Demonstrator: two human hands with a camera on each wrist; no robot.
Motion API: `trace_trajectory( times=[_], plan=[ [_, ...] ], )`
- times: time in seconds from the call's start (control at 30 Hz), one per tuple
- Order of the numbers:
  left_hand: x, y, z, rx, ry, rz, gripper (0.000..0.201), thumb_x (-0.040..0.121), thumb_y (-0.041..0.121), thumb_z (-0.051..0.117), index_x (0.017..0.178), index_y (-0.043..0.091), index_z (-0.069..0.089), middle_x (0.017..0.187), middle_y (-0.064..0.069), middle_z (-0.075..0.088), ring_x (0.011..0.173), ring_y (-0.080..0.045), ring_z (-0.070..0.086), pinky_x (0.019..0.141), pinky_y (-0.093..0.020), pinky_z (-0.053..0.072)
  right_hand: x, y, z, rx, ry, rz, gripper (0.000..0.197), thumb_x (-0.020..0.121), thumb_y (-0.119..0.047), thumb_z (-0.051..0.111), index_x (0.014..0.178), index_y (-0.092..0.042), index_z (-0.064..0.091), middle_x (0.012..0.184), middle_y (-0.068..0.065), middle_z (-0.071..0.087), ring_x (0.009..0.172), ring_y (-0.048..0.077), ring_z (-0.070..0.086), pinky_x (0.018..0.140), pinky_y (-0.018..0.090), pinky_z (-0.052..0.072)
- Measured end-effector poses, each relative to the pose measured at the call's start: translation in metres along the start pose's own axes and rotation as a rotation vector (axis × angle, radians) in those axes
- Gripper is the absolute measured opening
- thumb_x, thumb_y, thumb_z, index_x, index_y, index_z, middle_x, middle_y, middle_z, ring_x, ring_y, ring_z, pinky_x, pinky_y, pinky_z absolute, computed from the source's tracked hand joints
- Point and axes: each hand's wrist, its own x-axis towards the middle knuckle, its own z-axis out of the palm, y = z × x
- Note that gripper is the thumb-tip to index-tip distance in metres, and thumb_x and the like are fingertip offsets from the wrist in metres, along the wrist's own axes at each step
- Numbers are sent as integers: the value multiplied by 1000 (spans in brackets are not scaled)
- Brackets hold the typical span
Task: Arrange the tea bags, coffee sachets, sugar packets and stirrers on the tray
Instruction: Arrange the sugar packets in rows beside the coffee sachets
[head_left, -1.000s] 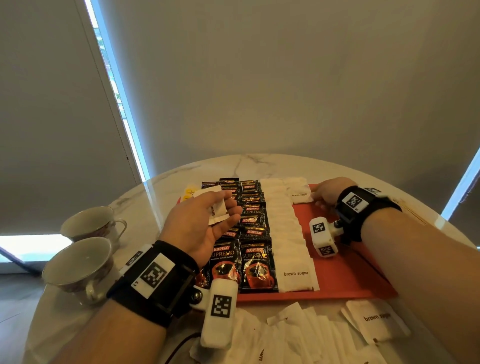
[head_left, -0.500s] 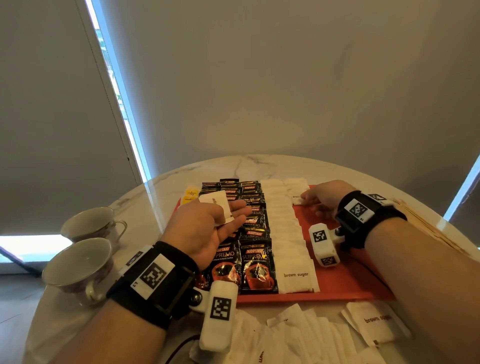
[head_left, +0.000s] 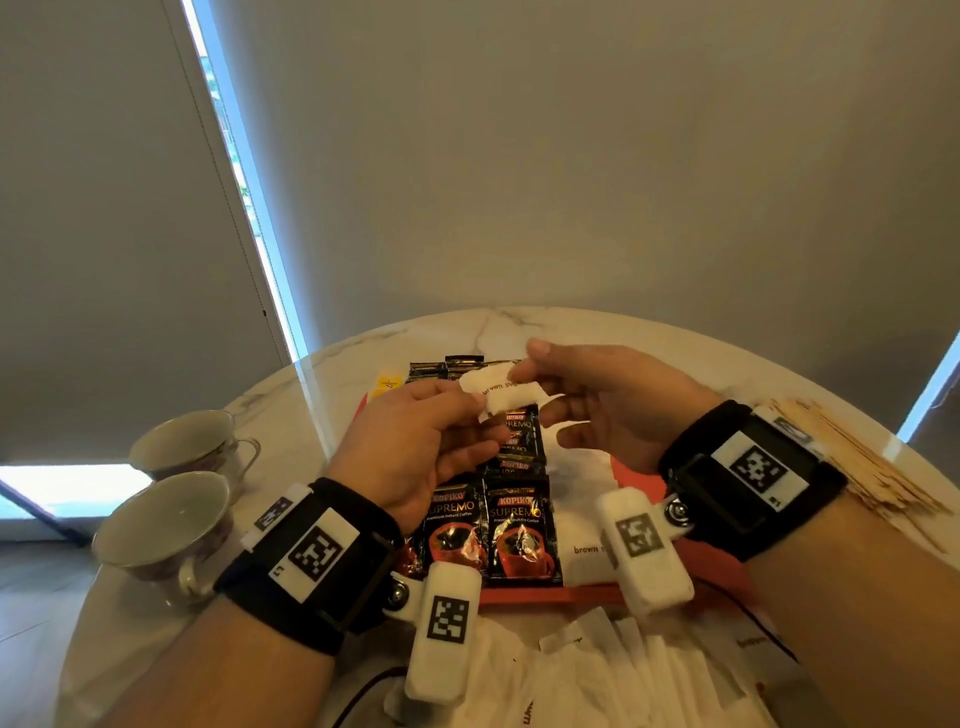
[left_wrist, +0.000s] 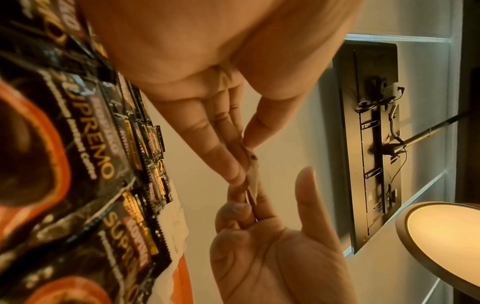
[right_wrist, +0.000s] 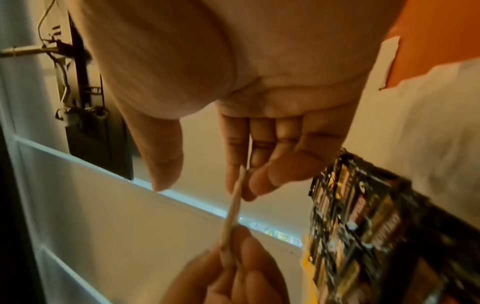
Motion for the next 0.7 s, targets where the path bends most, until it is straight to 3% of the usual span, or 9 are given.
trace_trajectory(
  times=[0.13,0.23,0.3,0.4,0.47,0.57,0.7],
  plan=[
    [1,0,-2,21,25,41,13,95,3,69,106,0,73,95,-16,79,77,-21,76,60,-24,63,3,9,12,47,103,-83,32,80,-8,80,109,-11,67,98,14,71,72,19,65,60,28,54],
    [2,-3,-2,43,59,68,12,94,0,69,105,2,72,104,-17,78,84,-23,78,60,-24,62,4,16,17,69,110,-95,38,81,6,76,113,-10,64,89,14,70,76,26,67,61,30,57],
    [3,-4,-2,39,80,115,15,92,-7,68,102,4,66,109,-17,76,89,-28,79,60,-24,61,3,17,19,88,115,-95,44,81,8,75,120,-9,63,83,10,69,79,29,69,61,30,59],
    [3,-3,-3,34,82,205,25,88,-15,67,91,9,58,110,-16,75,95,-33,78,63,-26,62,1,16,21,152,136,-99,46,82,7,75,124,-9,64,99,17,73,85,28,72,67,31,62],
    [2,-2,-3,101,59,254,25,86,-15,69,85,10,64,111,-13,75,99,-30,77,72,-30,63,-1,16,22,172,143,-101,41,83,6,73,122,-8,65,110,18,74,84,24,74,68,30,62],
    [-1,-4,-3,226,56,288,30,83,-11,74,85,19,80,107,-3,79,100,-23,77,85,-38,63,-3,18,24,144,112,-99,32,86,0,72,117,-5,67,108,15,75,85,22,73,72,30,62],
    [-5,-3,-1,220,62,249,31,82,-9,77,95,19,82,97,-1,81,89,-24,79,78,-38,64,-1,18,27,106,194,-94,23,93,-16,71,111,-1,68,95,12,77,78,23,70,71,34,59]
  ],
)
